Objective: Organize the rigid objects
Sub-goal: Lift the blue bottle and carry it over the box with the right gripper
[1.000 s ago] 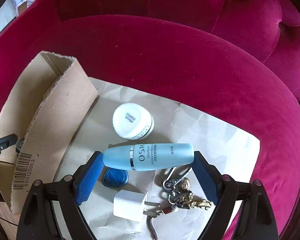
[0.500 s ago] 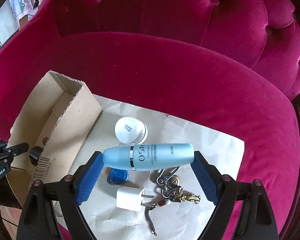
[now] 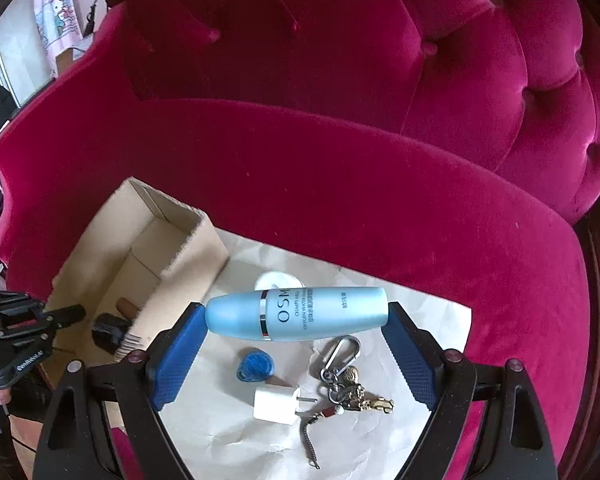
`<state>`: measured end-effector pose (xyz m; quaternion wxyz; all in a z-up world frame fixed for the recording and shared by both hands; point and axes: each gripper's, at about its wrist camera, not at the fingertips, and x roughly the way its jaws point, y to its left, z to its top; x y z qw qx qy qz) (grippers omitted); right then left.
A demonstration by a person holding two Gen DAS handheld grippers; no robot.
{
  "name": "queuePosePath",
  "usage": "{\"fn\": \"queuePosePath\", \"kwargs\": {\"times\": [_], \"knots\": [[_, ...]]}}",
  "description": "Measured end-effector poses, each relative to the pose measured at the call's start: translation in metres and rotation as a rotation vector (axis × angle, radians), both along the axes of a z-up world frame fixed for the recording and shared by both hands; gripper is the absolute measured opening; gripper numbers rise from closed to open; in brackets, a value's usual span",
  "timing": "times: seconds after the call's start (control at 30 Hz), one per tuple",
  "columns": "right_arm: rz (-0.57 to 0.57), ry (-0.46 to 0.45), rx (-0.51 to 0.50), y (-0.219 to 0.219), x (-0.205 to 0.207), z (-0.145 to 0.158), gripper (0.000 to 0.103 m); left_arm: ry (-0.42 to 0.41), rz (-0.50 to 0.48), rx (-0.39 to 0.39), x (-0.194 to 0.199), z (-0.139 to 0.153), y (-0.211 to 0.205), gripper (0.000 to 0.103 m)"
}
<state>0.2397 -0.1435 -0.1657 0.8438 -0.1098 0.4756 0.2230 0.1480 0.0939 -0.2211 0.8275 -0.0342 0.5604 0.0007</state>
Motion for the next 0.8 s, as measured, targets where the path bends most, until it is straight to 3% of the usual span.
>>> {"fn": "queuePosePath", "kwargs": {"times": [0.8], "knots": [[0.145, -0.105, 0.062, 0.051, -0.021, 0.041, 0.091, -0.001, -0.003, 0.002, 0.001, 0.0, 0.001, 0.003]]}}
